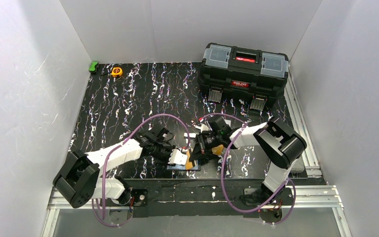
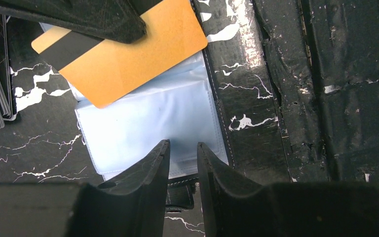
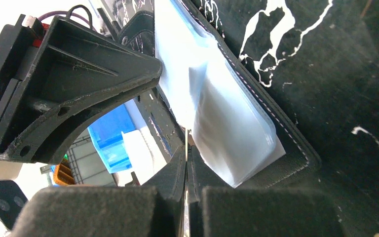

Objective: Put the credit cards into the card holder
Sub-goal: Insert the credit card into the card holder.

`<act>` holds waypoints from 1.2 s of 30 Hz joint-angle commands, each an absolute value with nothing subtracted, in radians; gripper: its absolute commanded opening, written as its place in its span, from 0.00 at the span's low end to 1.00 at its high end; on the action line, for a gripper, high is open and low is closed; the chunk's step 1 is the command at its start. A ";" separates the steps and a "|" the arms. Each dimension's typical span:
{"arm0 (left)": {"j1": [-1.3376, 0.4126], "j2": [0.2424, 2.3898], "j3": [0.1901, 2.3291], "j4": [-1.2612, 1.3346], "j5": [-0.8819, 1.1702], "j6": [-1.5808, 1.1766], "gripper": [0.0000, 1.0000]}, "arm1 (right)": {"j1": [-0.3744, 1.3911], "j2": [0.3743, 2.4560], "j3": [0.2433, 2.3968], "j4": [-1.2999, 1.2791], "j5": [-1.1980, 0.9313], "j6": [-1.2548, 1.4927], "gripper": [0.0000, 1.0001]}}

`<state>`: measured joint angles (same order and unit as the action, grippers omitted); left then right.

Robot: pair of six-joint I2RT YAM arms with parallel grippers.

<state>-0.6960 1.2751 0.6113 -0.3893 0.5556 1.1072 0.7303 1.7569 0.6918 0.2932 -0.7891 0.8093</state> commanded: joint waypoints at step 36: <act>-0.699 1.189 0.572 -0.480 0.521 1.118 0.30 | 0.798 1.788 0.762 0.224 -0.609 0.758 0.02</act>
